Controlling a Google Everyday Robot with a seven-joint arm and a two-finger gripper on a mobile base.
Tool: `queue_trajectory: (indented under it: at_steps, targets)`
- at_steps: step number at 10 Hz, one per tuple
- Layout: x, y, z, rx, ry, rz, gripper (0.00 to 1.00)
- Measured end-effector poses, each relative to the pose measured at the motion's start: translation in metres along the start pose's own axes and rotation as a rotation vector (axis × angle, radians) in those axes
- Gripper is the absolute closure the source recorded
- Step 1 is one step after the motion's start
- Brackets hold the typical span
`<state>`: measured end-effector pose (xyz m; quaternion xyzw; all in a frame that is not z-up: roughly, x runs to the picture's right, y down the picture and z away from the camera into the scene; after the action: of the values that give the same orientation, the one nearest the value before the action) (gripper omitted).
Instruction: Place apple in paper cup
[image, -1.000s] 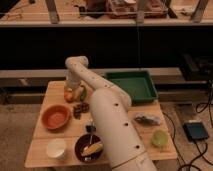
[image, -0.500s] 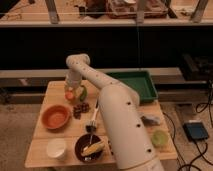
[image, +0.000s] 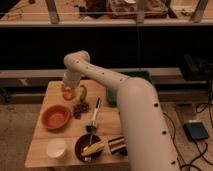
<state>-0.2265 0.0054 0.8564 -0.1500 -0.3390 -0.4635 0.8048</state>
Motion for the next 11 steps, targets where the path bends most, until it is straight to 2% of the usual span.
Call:
queue_trajectory:
  at_steps: [2, 3, 8, 11]
  targets:
    - [-0.024, -0.005, -0.014, 0.03, 0.0, -0.073, 0.87]
    - [-0.028, -0.005, -0.018, 0.037, 0.001, -0.089, 0.87]
    - [-0.029, -0.005, -0.018, 0.039, -0.004, -0.092, 0.87]
    - [-0.057, -0.016, -0.021, 0.076, -0.114, -0.129, 0.87]
